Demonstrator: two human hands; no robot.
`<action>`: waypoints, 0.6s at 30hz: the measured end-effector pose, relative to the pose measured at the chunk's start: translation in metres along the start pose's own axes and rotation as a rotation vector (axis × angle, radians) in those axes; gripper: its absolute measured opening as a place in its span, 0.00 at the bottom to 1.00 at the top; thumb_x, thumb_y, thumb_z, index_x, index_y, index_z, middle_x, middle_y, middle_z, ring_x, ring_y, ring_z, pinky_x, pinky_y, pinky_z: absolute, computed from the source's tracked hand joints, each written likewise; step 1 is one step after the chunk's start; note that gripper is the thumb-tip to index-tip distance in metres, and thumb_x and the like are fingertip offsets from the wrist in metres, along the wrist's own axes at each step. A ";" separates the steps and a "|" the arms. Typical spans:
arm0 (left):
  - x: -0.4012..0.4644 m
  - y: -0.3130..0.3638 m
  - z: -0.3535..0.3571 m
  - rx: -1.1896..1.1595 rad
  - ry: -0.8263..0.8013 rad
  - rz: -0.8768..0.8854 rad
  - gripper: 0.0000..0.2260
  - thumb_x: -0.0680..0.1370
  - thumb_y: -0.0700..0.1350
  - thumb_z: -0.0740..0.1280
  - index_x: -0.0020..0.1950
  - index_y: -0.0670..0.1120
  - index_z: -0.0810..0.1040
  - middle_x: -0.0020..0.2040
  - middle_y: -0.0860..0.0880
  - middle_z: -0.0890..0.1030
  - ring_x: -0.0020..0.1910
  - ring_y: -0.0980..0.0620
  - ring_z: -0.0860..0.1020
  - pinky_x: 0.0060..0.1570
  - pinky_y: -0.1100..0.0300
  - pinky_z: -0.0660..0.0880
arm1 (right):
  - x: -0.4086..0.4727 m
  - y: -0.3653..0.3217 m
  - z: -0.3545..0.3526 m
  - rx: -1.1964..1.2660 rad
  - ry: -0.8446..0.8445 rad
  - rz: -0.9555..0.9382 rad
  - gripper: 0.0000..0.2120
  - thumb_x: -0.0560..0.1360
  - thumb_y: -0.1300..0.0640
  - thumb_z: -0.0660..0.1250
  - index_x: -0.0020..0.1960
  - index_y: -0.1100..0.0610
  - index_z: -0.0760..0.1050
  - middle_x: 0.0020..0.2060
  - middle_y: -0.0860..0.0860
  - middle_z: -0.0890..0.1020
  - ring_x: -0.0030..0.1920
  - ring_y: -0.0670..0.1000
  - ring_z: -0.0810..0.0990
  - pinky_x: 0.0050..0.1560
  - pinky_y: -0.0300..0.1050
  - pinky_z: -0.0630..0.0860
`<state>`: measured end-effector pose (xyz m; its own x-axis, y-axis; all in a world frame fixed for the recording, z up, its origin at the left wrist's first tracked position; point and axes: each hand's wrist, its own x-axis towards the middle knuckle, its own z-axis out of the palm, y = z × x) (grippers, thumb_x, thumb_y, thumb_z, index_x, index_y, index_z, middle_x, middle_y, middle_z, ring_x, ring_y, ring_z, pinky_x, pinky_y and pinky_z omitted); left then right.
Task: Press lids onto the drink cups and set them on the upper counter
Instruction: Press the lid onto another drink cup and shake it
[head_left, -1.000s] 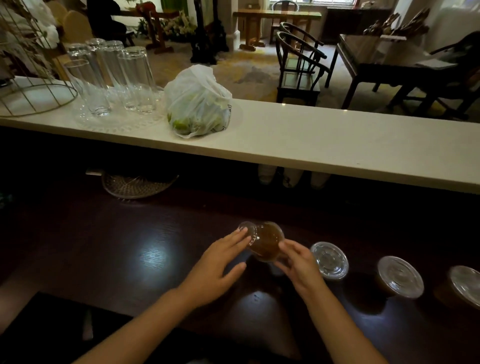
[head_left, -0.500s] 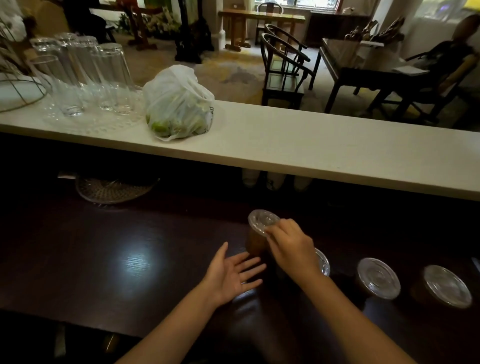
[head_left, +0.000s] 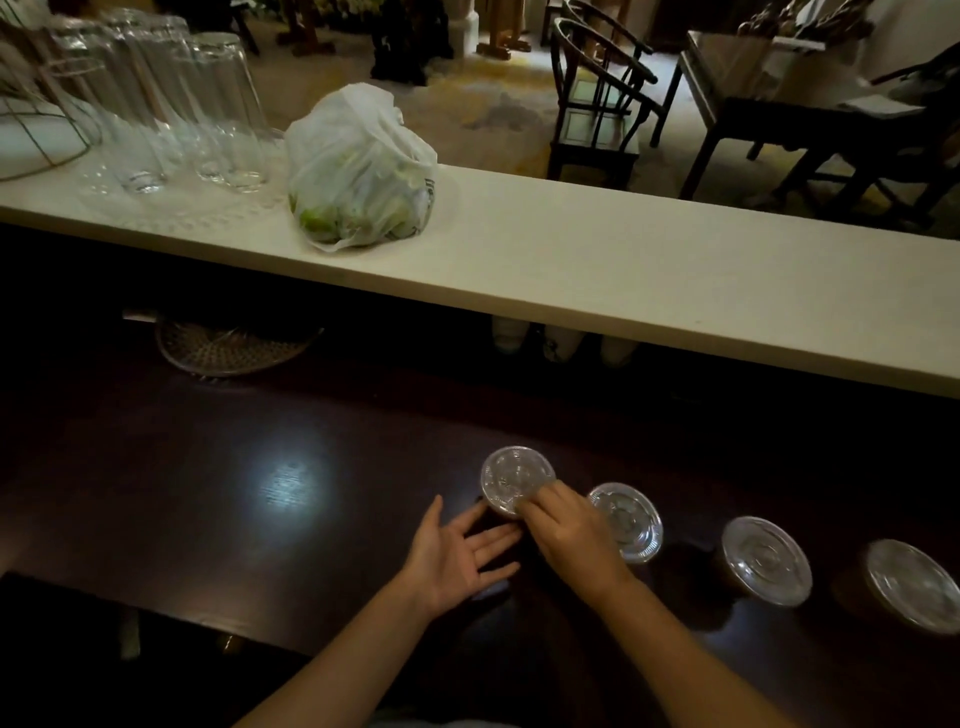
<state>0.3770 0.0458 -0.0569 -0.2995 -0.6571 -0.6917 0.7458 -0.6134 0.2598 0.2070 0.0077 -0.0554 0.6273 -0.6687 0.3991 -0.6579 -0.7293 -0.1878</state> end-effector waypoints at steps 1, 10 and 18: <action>0.001 -0.001 -0.001 -0.008 0.002 0.010 0.27 0.78 0.63 0.47 0.63 0.46 0.71 0.56 0.34 0.79 0.57 0.40 0.76 0.52 0.40 0.71 | -0.002 0.000 0.001 0.026 -0.011 0.010 0.07 0.71 0.63 0.64 0.47 0.61 0.78 0.41 0.53 0.79 0.41 0.53 0.76 0.37 0.45 0.74; 0.007 -0.005 -0.006 0.045 0.030 0.050 0.24 0.78 0.62 0.48 0.56 0.48 0.75 0.51 0.37 0.83 0.57 0.42 0.77 0.54 0.42 0.72 | -0.023 -0.018 -0.002 0.071 0.000 0.119 0.20 0.68 0.55 0.64 0.57 0.63 0.77 0.53 0.55 0.80 0.57 0.51 0.72 0.58 0.40 0.69; 0.006 0.004 -0.003 0.492 0.145 0.152 0.18 0.81 0.55 0.50 0.57 0.49 0.75 0.54 0.45 0.80 0.53 0.48 0.78 0.50 0.53 0.73 | -0.020 -0.017 -0.008 0.048 -0.029 0.100 0.25 0.65 0.58 0.71 0.61 0.59 0.74 0.54 0.54 0.79 0.55 0.51 0.73 0.63 0.45 0.66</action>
<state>0.3802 0.0403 -0.0617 -0.0983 -0.7088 -0.6985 0.3972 -0.6715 0.6255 0.2022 0.0348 -0.0526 0.5720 -0.7417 0.3503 -0.6972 -0.6646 -0.2686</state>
